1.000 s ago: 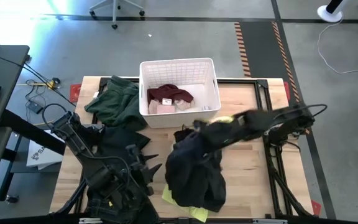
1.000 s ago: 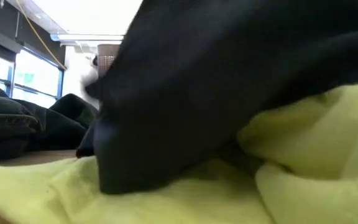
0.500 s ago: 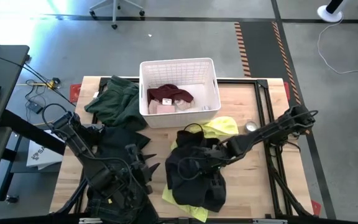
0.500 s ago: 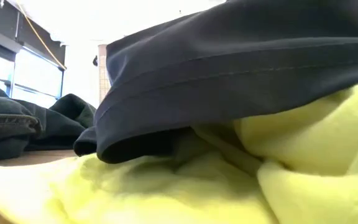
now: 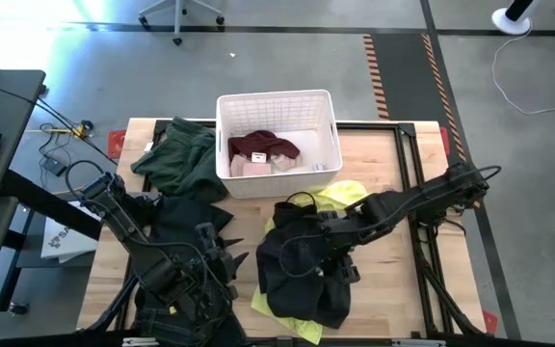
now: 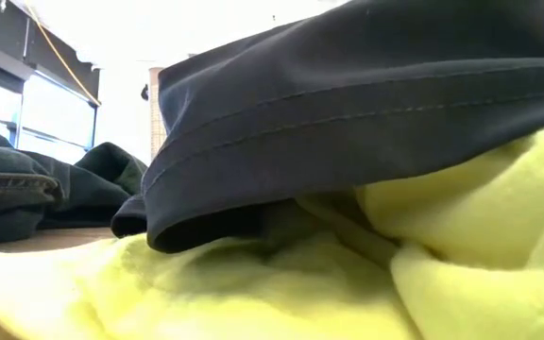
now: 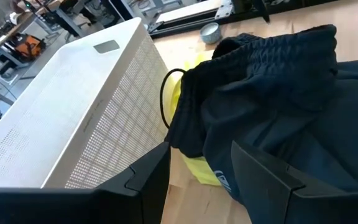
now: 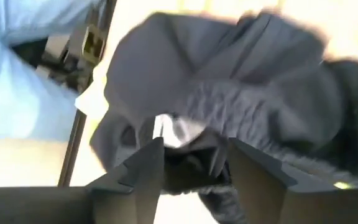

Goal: Sort clothes
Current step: Put the black shorts into the white laundry bin

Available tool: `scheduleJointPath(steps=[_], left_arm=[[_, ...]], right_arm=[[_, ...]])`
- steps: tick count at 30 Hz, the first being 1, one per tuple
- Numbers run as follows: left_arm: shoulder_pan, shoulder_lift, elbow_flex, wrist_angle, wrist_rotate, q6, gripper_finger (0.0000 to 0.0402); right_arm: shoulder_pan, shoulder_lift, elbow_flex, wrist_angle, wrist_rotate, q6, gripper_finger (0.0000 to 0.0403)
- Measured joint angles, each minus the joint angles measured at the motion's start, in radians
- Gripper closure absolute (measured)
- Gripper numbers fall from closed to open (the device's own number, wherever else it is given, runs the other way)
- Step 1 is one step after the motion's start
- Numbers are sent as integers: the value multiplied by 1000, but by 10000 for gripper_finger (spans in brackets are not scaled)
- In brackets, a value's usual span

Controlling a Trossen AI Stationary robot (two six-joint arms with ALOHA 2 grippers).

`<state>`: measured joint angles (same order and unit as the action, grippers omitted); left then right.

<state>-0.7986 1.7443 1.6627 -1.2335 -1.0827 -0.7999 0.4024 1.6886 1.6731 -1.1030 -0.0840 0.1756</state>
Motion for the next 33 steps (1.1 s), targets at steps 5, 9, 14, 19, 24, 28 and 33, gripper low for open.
scheduleJointPath(steps=[5, 9, 14, 19, 24, 28, 33], left_arm=[[0, 0, 0, 0, 13, -1, 234], [0, 0, 0, 0, 40, -2, 234], [2, 0, 0, -1, 35, 8, 234], [15, 0, 0, -1, 27, 8, 234], [27, 0, 0, 0, 44, 8, 234], [27, 0, 0, 4, 66, 7, 234], [26, 0, 0, 4, 72, 7, 234]], right_arm=[[12, 0, -1, 39, 81, -27, 201], [-8, 0, -98, 18, 132, -57, 166], [-45, 0, -204, 70, 232, -166, 127], [-109, 0, -228, 149, 278, -235, 121], [-211, 0, -268, 210, 237, -219, 118], [-293, 0, -316, 252, 117, -179, 114], [-315, 0, -407, 320, 102, -219, 114]])
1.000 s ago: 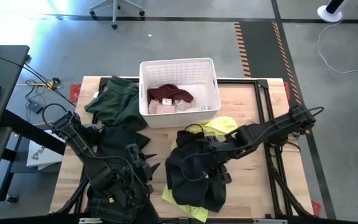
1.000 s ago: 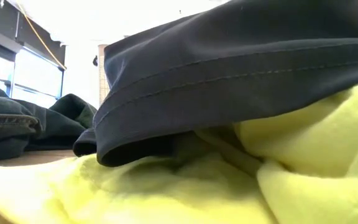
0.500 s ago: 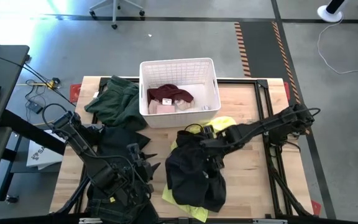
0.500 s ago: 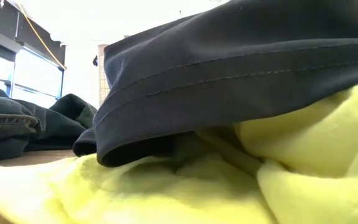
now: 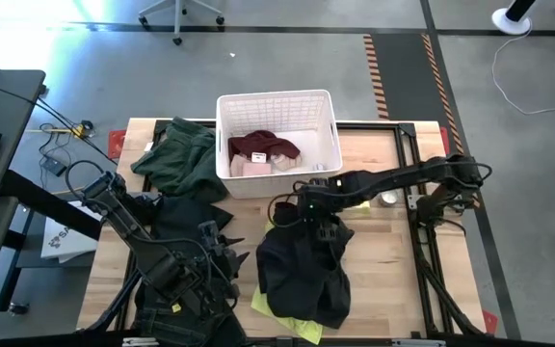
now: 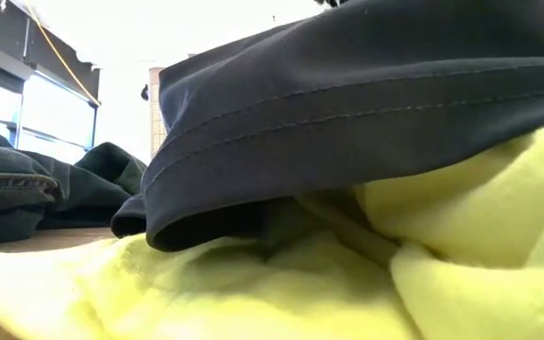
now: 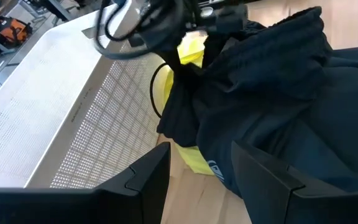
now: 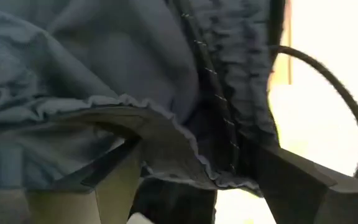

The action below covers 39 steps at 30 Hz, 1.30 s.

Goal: Sort clothes
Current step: Put the black shorts into the white laundry bin

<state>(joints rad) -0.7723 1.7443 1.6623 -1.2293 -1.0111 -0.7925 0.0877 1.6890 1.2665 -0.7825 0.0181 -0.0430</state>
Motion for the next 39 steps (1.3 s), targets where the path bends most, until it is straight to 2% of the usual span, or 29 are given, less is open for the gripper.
scheduleJointPath(steps=[6, 9, 12, 16, 18, 23, 31, 35, 39], left_arm=[[0, 0, 0, 0, 0, 0, 234], [0, 0, 0, 0, 0, -1, 234], [0, 0, 0, 0, 0, 0, 234], [0, 0, 0, 1, 1, -1, 234], [0, 0, 0, 1, 5, -1, 234], [0, 0, 0, 1, 6, -1, 234], [-18, 0, 0, 1, 13, -8, 234], [-31, 0, 0, 1, 7, -8, 234], [-35, 0, 0, 0, -8, 1, 234]], right_arm=[[30, 0, -128, 180, 51, 12, 118], [37, 0, -163, 230, 42, 33, 149], [37, 0, -176, 248, 30, 63, 220], [38, 1, -166, 233, -10, 71, 360], [45, 1, -135, 207, -14, 82, 386], [80, 1, 56, 28, 69, 73, 394], [129, 1, 526, -235, 261, 3, 398], [122, 1, 749, -268, 367, -90, 400], [76, 1, 947, -172, 459, -235, 401]])
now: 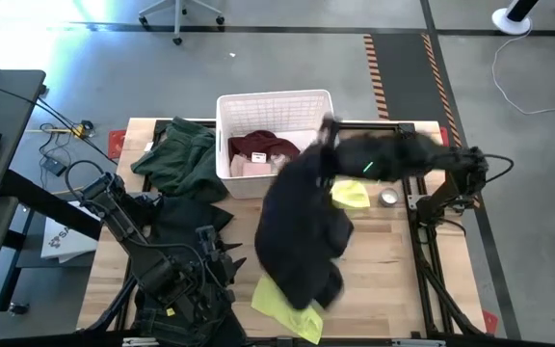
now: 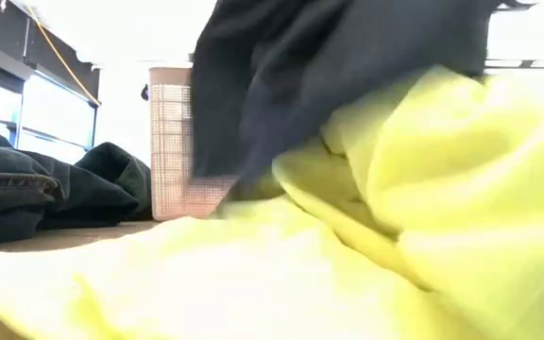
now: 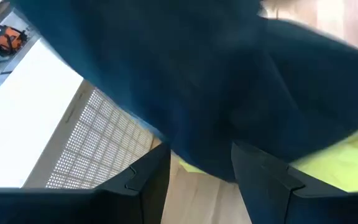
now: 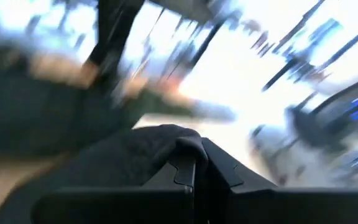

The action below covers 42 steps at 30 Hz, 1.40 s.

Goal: Sort clothes
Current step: Put the black shorts into the white laundry bin

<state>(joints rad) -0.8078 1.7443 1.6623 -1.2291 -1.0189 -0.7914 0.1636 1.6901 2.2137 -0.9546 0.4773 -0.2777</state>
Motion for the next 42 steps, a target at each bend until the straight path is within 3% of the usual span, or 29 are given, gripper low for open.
scheduleJointPath(steps=[3, 6, 9, 12, 15, 24, 35, 42], left_arm=[[1, 0, 0, 0, -16, 9, 234], [1, 0, 0, 0, -33, 26, 234], [1, 0, 0, -3, -63, 27, 234], [3, 0, 0, -5, -94, 43, 234], [5, 0, 0, -6, -123, 53, 234], [4, 0, 0, -9, -143, 54, 234], [-11, 0, 0, -9, -130, 43, 234], [-11, 0, 0, -9, -128, 35, 234]], right_arm=[[-54, 0, 125, 152, 15, -100, 401], [-109, -30, 124, 437, -4, -223, 402], [-167, -34, 138, 698, -125, -331, 402], [-240, -27, 140, 956, -290, -328, 402], [-325, -13, 146, 1046, -337, -288, 402], [-542, 96, 125, 656, -429, -38, 402], [-602, 281, 125, 341, -445, 16, 402], [-592, 392, 126, 97, -706, 19, 402]])
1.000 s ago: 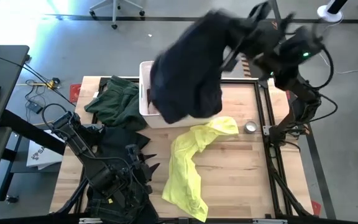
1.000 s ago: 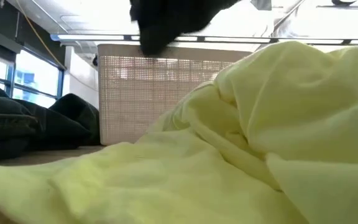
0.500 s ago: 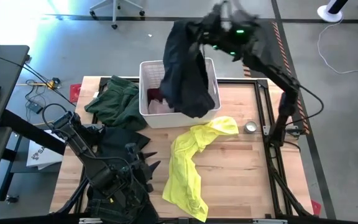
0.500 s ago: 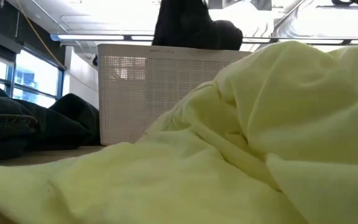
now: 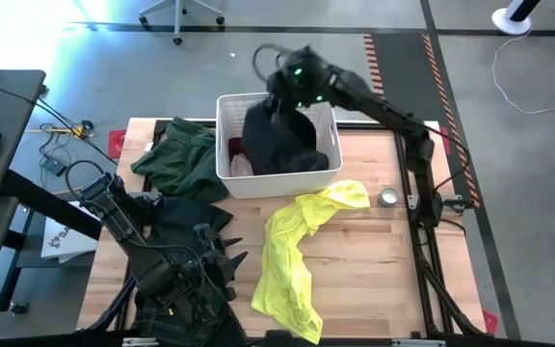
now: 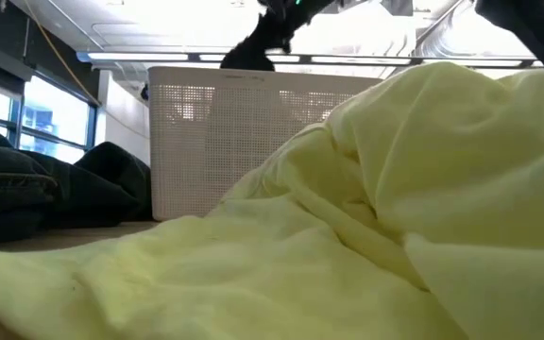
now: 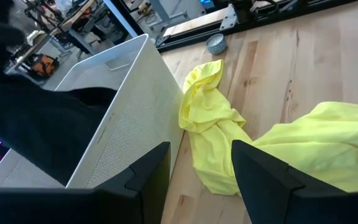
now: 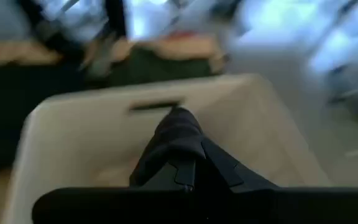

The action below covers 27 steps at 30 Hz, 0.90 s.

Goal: Sort clothes
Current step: Put the black shorts into the white laundry bin

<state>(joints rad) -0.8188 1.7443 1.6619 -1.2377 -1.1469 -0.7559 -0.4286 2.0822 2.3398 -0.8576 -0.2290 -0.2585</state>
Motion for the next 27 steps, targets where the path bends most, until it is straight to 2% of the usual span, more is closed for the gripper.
scheduleJointPath(steps=[2, 6, 12, 20, 23, 27], left_arm=[[0, 0, 0, 0, 0, 0, 234], [0, 0, 0, 1, 1, -1, 234], [0, 0, 0, 2, 36, -3, 234], [0, 0, 0, 4, 44, -19, 234], [0, 0, 0, 5, 46, -19, 234], [0, 0, 0, 5, 62, -26, 234]], right_arm=[[12, 39, 0, -52, -30, -8, 402], [40, 121, 0, -77, 16, -10, 402], [50, 222, 0, -75, 24, -9, 392], [50, 297, 0, -79, 116, -8, 378], [50, 305, 0, -88, 120, 5, 354], [48, 298, 14, -119, 146, 23, 298]])
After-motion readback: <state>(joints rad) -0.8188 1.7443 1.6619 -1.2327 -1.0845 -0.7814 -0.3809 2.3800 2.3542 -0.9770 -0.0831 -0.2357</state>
